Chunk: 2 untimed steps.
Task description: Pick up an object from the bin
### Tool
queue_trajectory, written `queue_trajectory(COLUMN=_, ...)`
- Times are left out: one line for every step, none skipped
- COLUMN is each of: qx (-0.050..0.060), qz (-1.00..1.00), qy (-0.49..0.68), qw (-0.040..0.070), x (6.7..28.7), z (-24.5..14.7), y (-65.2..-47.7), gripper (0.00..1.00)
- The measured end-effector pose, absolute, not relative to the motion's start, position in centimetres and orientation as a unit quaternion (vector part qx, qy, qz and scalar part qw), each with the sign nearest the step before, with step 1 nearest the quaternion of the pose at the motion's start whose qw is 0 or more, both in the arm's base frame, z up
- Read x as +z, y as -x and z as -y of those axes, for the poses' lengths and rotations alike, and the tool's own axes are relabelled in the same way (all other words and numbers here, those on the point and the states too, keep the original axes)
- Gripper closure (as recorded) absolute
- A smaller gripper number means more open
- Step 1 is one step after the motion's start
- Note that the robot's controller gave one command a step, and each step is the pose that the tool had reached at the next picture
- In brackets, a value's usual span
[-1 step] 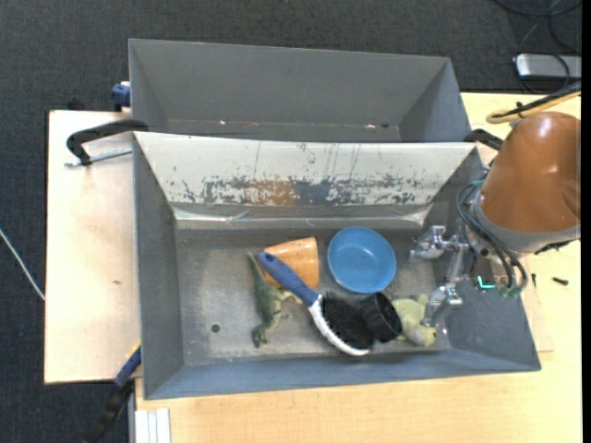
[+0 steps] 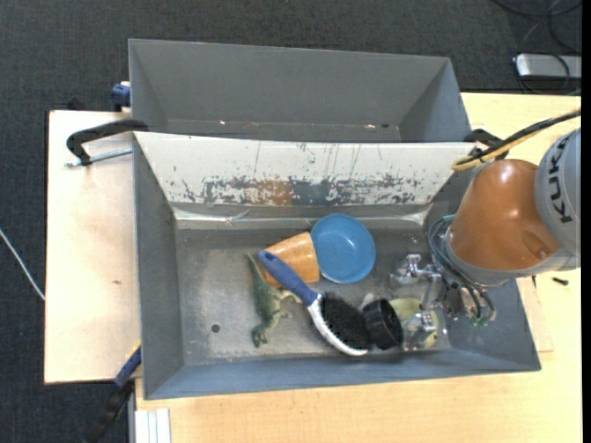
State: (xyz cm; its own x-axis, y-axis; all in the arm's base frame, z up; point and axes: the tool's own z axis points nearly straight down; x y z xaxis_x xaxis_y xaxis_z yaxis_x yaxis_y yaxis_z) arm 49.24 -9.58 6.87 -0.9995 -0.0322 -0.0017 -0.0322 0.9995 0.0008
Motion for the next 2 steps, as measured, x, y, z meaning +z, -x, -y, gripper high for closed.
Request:
queue_trajectory(qx=0.000, qz=-1.000, qy=0.017, qw=0.003, x=7.2, z=9.6, y=-49.4, gripper=1.00)
queue_trajectory(qx=-0.002, qz=-0.998, qy=0.064, qw=0.008, x=29.7, z=10.1, y=-51.6, gripper=1.00)
